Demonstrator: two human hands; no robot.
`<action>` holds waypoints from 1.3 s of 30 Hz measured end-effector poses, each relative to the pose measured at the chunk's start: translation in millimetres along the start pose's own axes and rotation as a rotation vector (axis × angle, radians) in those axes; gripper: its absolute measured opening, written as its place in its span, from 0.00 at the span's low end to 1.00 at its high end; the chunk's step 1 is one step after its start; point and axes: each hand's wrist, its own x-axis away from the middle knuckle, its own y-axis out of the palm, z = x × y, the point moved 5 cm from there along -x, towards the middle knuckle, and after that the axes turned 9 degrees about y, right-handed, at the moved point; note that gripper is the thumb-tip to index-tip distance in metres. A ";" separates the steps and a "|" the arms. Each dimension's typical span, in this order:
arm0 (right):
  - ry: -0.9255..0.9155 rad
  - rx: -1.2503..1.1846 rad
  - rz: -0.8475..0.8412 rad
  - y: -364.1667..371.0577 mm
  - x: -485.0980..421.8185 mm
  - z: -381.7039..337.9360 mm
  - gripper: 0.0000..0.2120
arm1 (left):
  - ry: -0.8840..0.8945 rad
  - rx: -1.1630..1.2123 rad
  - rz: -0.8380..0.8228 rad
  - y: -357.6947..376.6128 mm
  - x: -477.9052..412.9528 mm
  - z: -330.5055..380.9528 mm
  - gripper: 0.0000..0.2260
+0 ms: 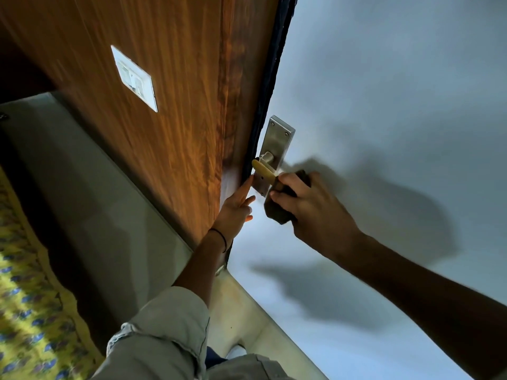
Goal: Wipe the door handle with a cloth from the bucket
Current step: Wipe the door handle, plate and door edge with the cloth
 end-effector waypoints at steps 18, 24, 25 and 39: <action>0.112 -0.363 -0.199 -26.7 22.3 23.9 0.23 | -0.051 -0.115 0.055 -6.9 6.2 19.5 0.23; 0.511 -0.997 -0.078 -58.0 40.1 31.4 0.03 | -0.124 0.093 0.428 -6.8 52.9 38.7 0.09; 0.579 -1.101 -0.029 -56.7 38.6 28.8 0.04 | -0.124 0.113 0.444 -6.1 63.2 42.9 0.10; 0.641 -0.846 -0.119 -49.4 -8.1 1.2 0.15 | 0.358 -0.189 0.412 0.2 126.6 136.2 0.16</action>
